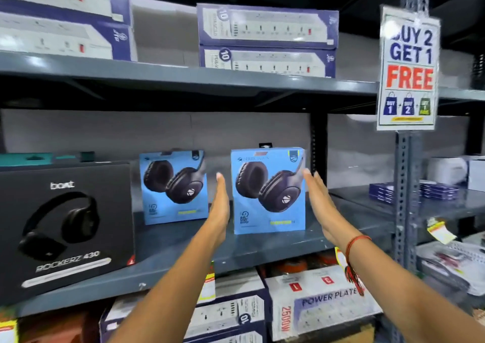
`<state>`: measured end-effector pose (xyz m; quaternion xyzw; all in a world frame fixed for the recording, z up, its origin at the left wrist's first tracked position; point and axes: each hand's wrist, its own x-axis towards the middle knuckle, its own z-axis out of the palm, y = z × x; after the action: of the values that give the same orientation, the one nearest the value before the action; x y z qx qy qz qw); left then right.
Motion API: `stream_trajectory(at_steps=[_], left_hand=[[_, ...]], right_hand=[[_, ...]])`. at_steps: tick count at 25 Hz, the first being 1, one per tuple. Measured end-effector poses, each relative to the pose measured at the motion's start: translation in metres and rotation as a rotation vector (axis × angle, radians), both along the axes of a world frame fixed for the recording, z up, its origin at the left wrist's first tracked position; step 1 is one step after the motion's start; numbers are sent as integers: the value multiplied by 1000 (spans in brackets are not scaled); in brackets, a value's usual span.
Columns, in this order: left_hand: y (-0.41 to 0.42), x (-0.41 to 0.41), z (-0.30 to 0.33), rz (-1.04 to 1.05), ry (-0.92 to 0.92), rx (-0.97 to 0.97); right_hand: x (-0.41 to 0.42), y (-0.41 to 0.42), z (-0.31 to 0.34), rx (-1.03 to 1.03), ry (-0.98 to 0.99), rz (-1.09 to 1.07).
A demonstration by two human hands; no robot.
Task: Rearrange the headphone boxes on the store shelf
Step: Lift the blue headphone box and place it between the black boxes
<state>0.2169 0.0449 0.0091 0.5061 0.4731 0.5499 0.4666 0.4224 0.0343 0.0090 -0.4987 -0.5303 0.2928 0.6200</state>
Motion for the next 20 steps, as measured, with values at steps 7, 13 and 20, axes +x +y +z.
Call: stream_trajectory(at_steps=[7, 13, 20], left_hand=[[53, 19, -39, -21, -32, 27], [29, 14, -12, -14, 2, 18], [-33, -23, 56, 189, 158, 105]], right_hand=[[23, 54, -35, -97, 104, 152], [15, 42, -21, -132, 64, 8], [3, -31, 55, 42, -77, -105]])
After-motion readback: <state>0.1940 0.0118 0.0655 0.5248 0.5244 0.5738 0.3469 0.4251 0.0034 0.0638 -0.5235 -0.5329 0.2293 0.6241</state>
